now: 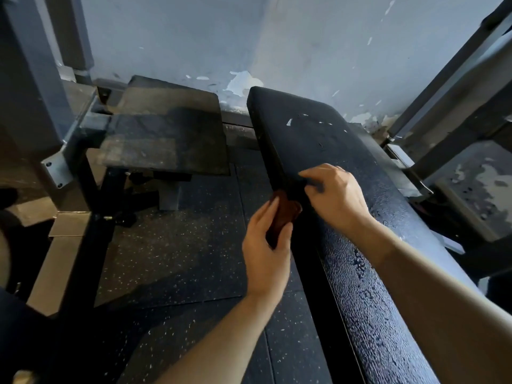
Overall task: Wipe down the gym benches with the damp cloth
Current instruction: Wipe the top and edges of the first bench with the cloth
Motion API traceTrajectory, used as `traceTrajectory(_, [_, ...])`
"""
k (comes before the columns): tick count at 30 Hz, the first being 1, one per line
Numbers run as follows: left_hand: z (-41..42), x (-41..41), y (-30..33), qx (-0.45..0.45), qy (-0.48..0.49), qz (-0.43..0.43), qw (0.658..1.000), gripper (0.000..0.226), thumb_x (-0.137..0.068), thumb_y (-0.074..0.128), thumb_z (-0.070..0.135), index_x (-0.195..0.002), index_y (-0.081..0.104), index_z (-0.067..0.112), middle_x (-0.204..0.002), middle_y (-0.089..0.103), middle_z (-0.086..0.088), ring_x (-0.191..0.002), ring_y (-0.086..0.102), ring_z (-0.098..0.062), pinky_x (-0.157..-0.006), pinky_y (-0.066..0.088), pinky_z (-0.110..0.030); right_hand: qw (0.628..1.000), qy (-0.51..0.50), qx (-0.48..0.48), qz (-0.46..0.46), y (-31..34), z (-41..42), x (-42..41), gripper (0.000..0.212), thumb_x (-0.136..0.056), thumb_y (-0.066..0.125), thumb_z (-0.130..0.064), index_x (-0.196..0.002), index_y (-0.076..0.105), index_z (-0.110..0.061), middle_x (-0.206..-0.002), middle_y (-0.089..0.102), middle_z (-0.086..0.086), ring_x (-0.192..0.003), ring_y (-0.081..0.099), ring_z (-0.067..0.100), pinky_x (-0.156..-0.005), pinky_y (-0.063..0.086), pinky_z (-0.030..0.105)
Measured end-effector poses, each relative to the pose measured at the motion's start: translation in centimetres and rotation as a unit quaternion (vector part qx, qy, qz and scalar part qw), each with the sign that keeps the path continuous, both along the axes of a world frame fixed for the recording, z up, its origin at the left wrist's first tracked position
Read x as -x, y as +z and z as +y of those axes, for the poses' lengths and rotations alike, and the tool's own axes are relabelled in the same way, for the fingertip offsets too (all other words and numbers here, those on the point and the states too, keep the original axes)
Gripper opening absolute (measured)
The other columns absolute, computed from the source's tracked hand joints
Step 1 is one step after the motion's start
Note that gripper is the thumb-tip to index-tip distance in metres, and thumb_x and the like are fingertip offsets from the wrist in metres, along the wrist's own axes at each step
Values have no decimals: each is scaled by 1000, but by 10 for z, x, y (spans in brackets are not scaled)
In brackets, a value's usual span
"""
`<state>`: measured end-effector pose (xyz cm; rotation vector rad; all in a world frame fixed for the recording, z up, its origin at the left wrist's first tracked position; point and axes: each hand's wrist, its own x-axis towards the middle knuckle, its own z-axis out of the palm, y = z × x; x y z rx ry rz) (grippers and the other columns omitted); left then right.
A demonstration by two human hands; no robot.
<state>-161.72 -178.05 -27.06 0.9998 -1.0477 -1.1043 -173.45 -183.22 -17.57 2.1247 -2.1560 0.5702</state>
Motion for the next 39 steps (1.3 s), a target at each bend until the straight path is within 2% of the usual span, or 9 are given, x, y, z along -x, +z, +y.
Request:
traceTrajectory(4, [-48, -1, 0, -97, 3, 11, 995, 36, -90, 61, 3, -123, 64, 18, -116, 64, 2, -109, 61, -9, -100, 47, -28, 999, 17, -13, 32, -7, -28, -3, 38, -87, 54, -10, -121, 67, -19, -120, 64, -1, -113, 50, 24, -94, 41, 31])
traceTrajectory(10, [-96, -13, 15, 60, -11, -96, 994, 35, -98, 52, 15, -133, 56, 15, -123, 58, 2, -111, 53, -3, -94, 40, -10, 999, 9, -20, 36, -5, -72, -3, 42, -86, 48, -9, -119, 67, -26, -119, 62, -2, -112, 46, 23, -85, 40, 30])
traceTrajectory(15, [-145, -14, 8, -18, 16, -184, 983, 32, -96, 55, 15, -127, 63, 17, -116, 66, -3, -109, 60, -14, -82, 40, -14, 999, 12, -19, 30, -5, -100, 2, 41, -89, 47, -8, -122, 66, -24, -123, 60, -4, -115, 45, 20, -91, 39, 29])
traceTrajectory(18, [-163, -9, 13, 39, 4, -180, 983, 39, -99, 50, 16, -139, 51, 19, -122, 56, 1, -109, 50, -5, -85, 32, -3, 998, 28, -24, 47, -4, -114, 4, 40, -91, 46, -11, -121, 67, -27, -120, 59, -5, -112, 44, 20, -88, 38, 29])
traceTrajectory(23, [-197, -12, -3, -73, -19, -209, 975, 33, -98, 52, 18, -131, 59, 20, -122, 64, -2, -114, 57, -15, -87, 39, -17, 999, 30, 8, 29, -16, -129, -2, 27, -94, 44, -13, -105, 69, -14, -111, 55, -1, -102, 42, 21, -83, 44, 35])
traceTrajectory(26, [-203, -5, 1, 8, -2, -170, 985, 40, -99, 49, 17, -139, 50, 22, -120, 50, 5, -111, 49, -7, -92, 32, -11, 998, 29, 26, 39, -18, -132, -2, 18, -93, 45, -17, -92, 62, -15, -102, 50, -3, -94, 39, 19, -76, 46, 38])
traceTrajectory(31, [-228, -7, -1, 10, 9, -220, 976, 30, -97, 55, 21, -125, 64, 22, -114, 64, -1, -106, 60, -12, -90, 43, -22, 998, 35, 21, 52, -21, -131, -5, 11, -91, 41, -17, -92, 52, -17, -100, 45, -4, -94, 36, 18, -72, 47, 40])
traceTrajectory(34, [-219, -6, 9, 97, 27, -189, 977, 32, -96, 56, 16, -128, 61, 18, -115, 57, 0, -103, 53, -6, -90, 36, -10, 997, 38, 23, 66, -22, -131, -4, 10, -90, 40, -18, -93, 49, -17, -100, 43, -4, -97, 36, 19, -71, 47, 39])
traceTrajectory(39, [-244, -21, 14, -32, 5, -311, 950, 24, -98, 52, 20, -116, 68, 21, -107, 66, -5, -101, 62, -22, -80, 47, -29, 996, 34, 32, 72, -22, -131, -5, 10, -91, 41, -17, -94, 51, -18, -100, 43, -5, -95, 36, 19, -67, 46, 37])
